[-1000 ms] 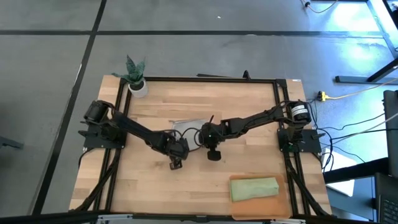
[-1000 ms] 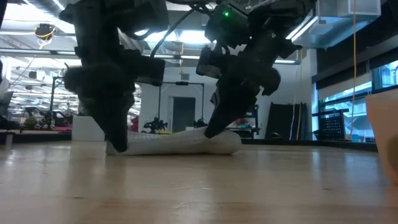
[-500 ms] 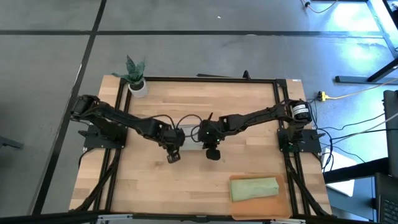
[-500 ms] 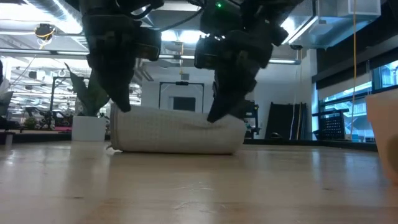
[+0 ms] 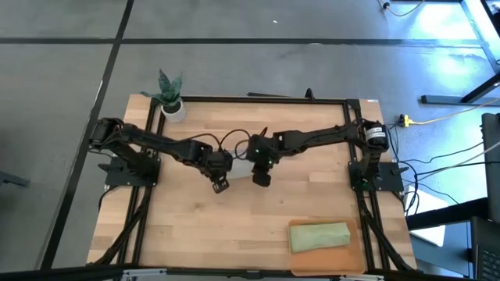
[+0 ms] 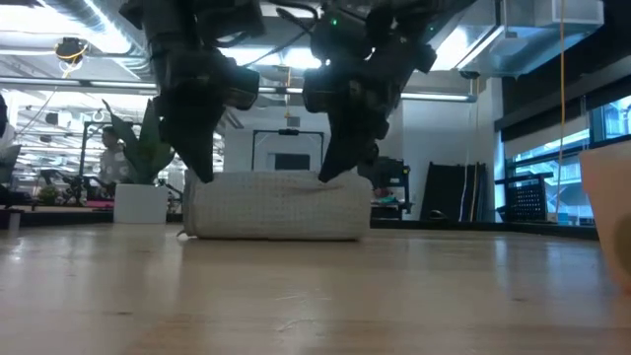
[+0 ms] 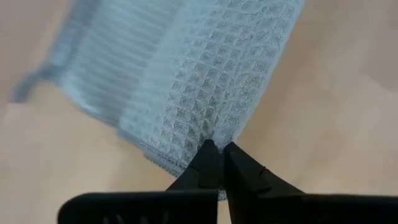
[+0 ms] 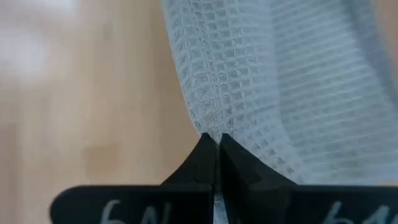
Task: Roll microfiber towels into tight, uniform cylinder then place into a basket
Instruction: Roll the gray microfiber cloth
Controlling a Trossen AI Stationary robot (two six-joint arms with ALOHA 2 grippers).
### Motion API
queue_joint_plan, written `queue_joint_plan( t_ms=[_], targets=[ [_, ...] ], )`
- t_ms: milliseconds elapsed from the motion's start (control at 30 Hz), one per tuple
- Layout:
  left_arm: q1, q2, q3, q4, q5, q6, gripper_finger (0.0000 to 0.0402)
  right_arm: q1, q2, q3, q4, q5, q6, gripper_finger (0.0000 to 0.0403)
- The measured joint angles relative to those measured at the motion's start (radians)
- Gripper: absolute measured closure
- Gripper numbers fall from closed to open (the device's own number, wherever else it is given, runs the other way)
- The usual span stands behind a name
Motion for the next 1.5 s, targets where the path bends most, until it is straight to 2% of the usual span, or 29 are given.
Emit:
queue_joint_plan(
  t_ms=[167,233,300,467,633,800,967,1033,1167,1500],
  targets=[
    [0.023,0.000,0.001,0.019,0.187,0.020,0.0401,-0.026,0.000,0.000,-0.010,-0.223,-0.018,0.0394],
    [0.022,0.000,0.002,0.022,0.260,0.058,0.0401,-0.029,0.000,0.000,-0.010,-0.262,-0.019,0.0394],
    [0.022,-0.001,0.002,0.028,0.295,0.081,0.0401,-0.029,0.000,0.000,-0.009,-0.254,-0.013,0.0394],
    [0.032,0.000,0.000,0.032,0.242,0.080,0.0402,-0.033,0.001,0.000,-0.010,-0.154,0.054,0.0394],
    [0.047,0.007,-0.001,0.032,0.202,0.077,0.0401,-0.035,0.013,-0.001,-0.009,-0.098,0.070,0.0394],
    [0.072,0.007,-0.001,0.035,0.233,0.052,0.0401,-0.050,0.029,-0.002,-0.006,-0.117,0.081,0.0394],
    [0.065,0.007,0.000,0.043,0.374,0.052,0.0401,-0.052,0.025,-0.001,-0.005,-0.277,0.060,0.0394],
    [0.057,0.006,0.001,0.046,0.399,0.052,0.0401,-0.051,0.023,-0.001,-0.002,-0.289,0.061,0.0395],
    [0.052,0.006,0.000,0.044,0.350,0.052,0.0401,-0.057,0.023,-0.001,0.001,-0.232,0.110,0.0395],
    [0.052,0.064,0.001,0.054,0.320,0.027,0.0401,-0.068,0.036,-0.002,0.008,-0.218,0.118,0.0395]
  ],
)
